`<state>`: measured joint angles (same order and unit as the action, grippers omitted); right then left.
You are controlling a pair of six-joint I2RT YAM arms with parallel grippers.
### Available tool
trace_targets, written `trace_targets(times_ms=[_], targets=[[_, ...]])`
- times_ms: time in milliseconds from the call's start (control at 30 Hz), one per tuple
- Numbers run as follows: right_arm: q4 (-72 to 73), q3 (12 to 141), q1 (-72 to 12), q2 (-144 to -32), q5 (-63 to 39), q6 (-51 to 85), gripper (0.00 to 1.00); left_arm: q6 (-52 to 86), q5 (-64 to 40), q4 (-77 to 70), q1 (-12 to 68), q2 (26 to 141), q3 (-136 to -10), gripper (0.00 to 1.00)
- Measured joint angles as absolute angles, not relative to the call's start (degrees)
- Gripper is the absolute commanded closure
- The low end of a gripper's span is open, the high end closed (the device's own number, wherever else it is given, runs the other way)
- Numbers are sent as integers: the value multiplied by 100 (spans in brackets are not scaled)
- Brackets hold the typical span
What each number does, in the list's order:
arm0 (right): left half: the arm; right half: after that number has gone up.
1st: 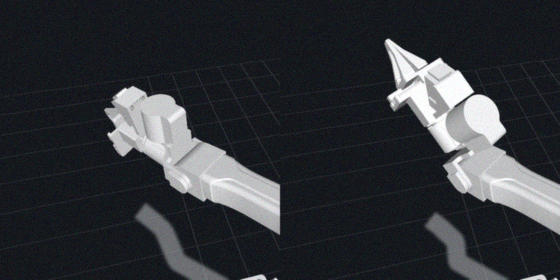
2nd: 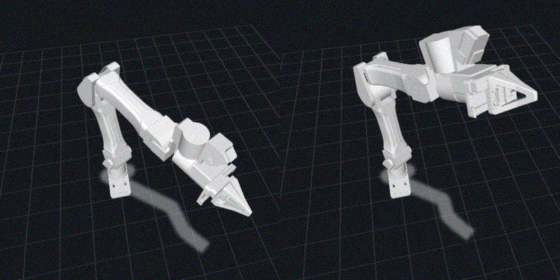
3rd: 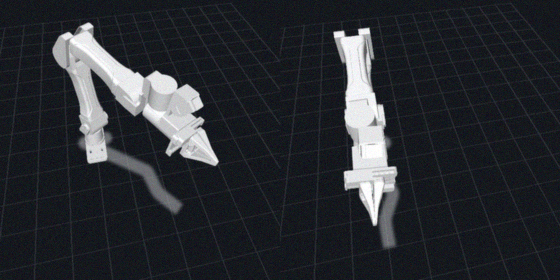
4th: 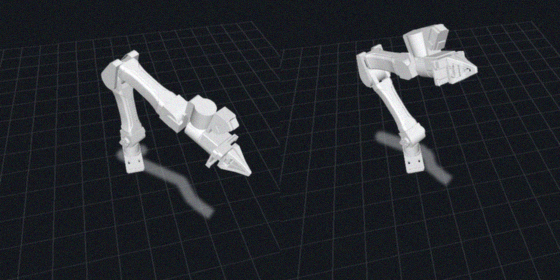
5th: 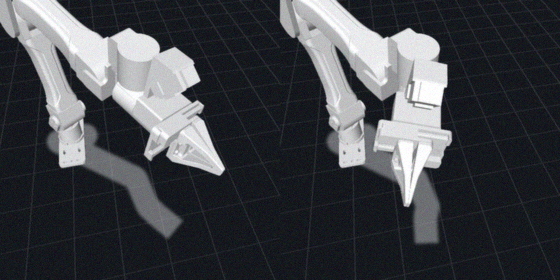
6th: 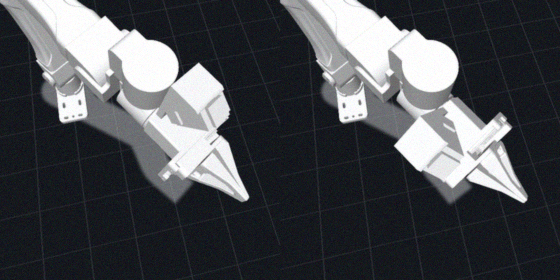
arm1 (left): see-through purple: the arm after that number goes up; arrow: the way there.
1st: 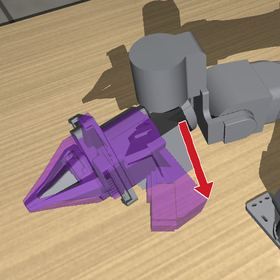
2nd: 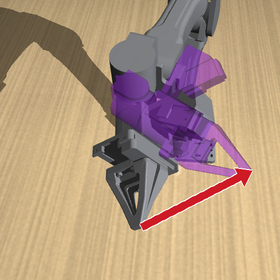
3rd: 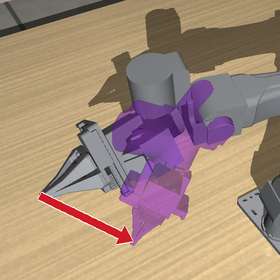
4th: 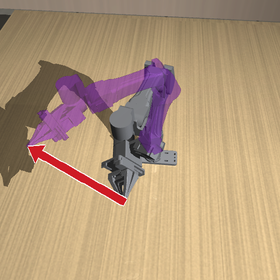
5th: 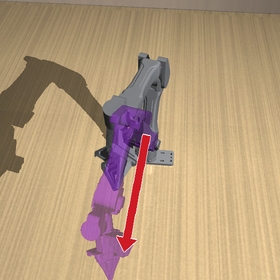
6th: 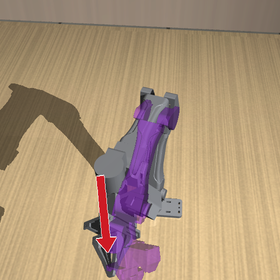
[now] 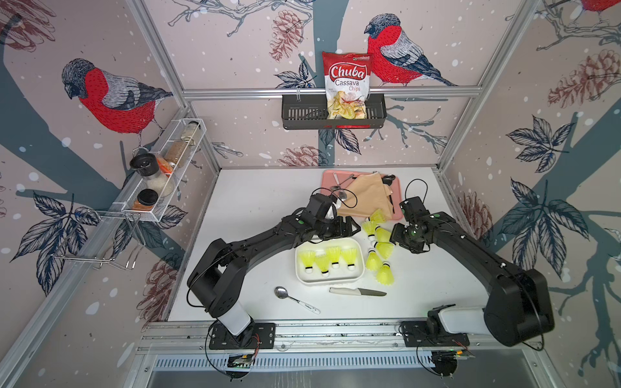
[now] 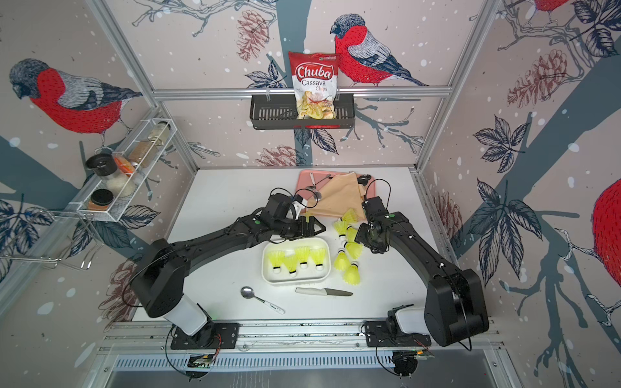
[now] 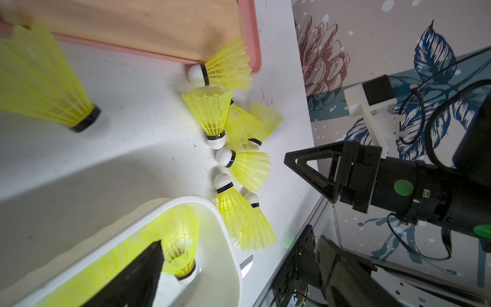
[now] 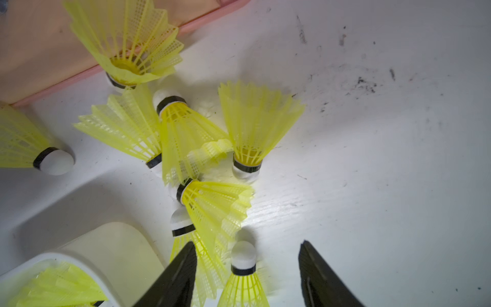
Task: Put the shuttlecocks into the storage box
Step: Pick up the shuttlecock at the center of the board.
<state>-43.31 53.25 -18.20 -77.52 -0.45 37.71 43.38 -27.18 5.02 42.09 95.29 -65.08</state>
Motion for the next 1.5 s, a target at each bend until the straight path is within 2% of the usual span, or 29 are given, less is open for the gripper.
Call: trace_targets(times_ms=[367,633,800,1133,1500], targets=[[-3199,4676,-1385,-8084,-460,3955,43,3854,-2847,591,4626,10989,-7896,11],[-2810,4595,-1310,-8302,-499,3953,47,3634,-2849,716,4709,11533,-8433,12],[-2659,4569,-1225,-8401,-504,3953,53,3601,-2851,735,4746,11673,-8591,13],[-2432,4600,-1205,-8742,-582,3951,54,3570,-2867,803,4751,11775,-8635,13],[-2255,4578,-1256,-8930,-624,4086,60,3559,-2864,808,4751,11821,-8670,13]])
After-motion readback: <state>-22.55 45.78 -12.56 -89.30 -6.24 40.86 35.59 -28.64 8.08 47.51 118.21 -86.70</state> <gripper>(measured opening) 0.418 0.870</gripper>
